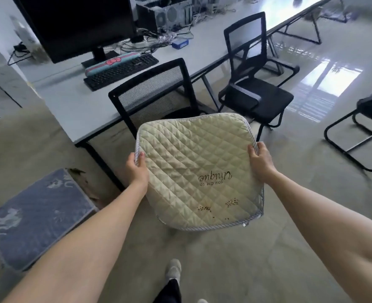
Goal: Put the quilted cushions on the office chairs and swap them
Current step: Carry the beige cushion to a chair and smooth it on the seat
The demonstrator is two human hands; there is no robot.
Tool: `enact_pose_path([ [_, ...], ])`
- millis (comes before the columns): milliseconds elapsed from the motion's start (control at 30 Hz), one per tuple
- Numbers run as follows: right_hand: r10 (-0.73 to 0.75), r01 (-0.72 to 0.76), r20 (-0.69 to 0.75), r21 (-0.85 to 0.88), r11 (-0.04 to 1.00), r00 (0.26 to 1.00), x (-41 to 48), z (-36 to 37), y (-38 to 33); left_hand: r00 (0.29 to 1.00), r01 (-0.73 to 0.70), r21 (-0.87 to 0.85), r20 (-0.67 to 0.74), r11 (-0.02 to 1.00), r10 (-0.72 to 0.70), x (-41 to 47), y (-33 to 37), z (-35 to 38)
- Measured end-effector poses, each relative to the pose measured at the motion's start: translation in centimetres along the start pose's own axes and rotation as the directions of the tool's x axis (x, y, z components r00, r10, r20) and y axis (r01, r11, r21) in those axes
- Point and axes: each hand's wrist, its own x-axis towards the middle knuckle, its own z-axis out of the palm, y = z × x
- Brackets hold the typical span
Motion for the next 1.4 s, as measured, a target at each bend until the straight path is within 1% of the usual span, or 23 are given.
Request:
enact_pose_path([
  [233,0.036,-0.032,-0.088,0.052,0.998,0.995,4.0,-6.7,2.4,0.992,-0.073,0.012,0.102,0.997,0.072,-0.4,3.4,9.2],
  [433,0.037,-0.037,-0.168,0.006,0.999,0.985,8.9,-11.1,3.4,0.988,-0.057,-0.01,0.145,0.998,0.058,0.0,5.4,16.3],
  [767,0.046,-0.055,-0.129,-0.062,0.997,0.991,19.0,-16.8,1.5,0.993,-0.023,0.019,0.114,1.0,0.021,1.1,9.5,27.0],
  [1100,0.014,-0.027,-0.127,-0.099,0.995,0.992,26.4,-22.1,1.5,0.997,-0.018,-0.019,0.075,1.0,0.02,1.7,13.3,34.4],
  [1400,0.027,-0.031,-0.086,-0.045,0.999,0.996,34.8,-28.6,3.2,1.0,-0.016,-0.031,0.024,0.999,0.016,0.7,18.1,43.9],
])
